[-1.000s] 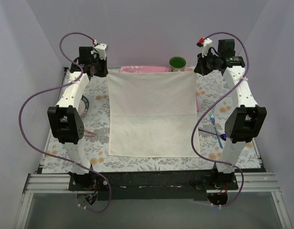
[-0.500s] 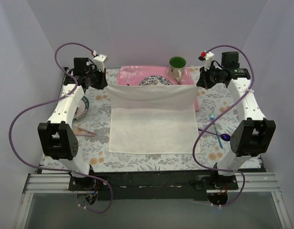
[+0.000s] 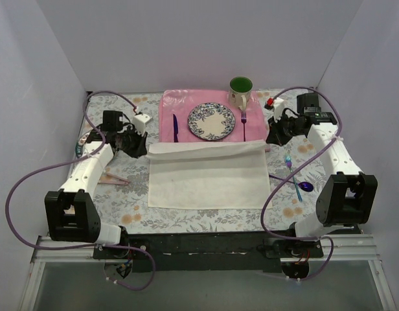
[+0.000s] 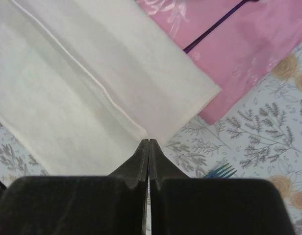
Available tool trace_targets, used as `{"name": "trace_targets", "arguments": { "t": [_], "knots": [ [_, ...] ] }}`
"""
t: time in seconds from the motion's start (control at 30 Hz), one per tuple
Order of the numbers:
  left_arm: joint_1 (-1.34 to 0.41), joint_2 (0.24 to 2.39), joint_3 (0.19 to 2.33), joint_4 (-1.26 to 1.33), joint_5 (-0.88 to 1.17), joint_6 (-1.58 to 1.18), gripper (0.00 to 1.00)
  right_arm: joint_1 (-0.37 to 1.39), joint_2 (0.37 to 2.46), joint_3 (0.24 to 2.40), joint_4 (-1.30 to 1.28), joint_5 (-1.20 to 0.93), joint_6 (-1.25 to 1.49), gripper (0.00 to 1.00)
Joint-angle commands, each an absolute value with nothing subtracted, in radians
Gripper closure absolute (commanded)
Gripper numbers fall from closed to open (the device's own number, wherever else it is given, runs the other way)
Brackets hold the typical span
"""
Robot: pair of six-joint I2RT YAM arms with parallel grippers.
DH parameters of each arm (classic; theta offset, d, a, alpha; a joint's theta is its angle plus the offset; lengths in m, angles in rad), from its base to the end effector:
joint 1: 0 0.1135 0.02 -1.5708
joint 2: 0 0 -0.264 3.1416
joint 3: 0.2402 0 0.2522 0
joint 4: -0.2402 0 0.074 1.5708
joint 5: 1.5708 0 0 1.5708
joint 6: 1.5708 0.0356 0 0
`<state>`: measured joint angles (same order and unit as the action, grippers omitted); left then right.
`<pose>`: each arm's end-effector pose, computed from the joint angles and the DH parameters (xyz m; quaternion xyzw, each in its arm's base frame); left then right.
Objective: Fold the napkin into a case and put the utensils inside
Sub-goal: Fold the rectangle-folded napkin at the center of the board.
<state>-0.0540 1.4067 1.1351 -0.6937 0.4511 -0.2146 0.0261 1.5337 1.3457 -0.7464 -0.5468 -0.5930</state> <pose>0.2880 -0.0311 0.2788 -0.0082 0.9327 -0.2505 0.2594 0.3235 0.0270 0.3065 -0.3590 0.8453 0.1620 0.3609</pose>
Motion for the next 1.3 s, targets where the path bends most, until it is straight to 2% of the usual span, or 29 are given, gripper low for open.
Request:
{"name": "trace_targets", "arguments": {
  "t": [0.0,0.5,1.27],
  "knots": [
    [-0.048,1.313,1.048,-0.727,0.486,-0.127,1.0,0.021,1.457,1.269,-0.775,-0.558,-0.673,0.99],
    [-0.051,1.293,0.833,-0.704,0.492,-0.166,1.0,0.021,1.364,0.95,-0.713,-0.511,-0.715,0.99],
    [-0.133,1.262,0.747,-0.701,0.402,-0.176,1.0,0.031,1.273,0.807,-0.796,-0.505,-0.79,0.99]
  ]
}}
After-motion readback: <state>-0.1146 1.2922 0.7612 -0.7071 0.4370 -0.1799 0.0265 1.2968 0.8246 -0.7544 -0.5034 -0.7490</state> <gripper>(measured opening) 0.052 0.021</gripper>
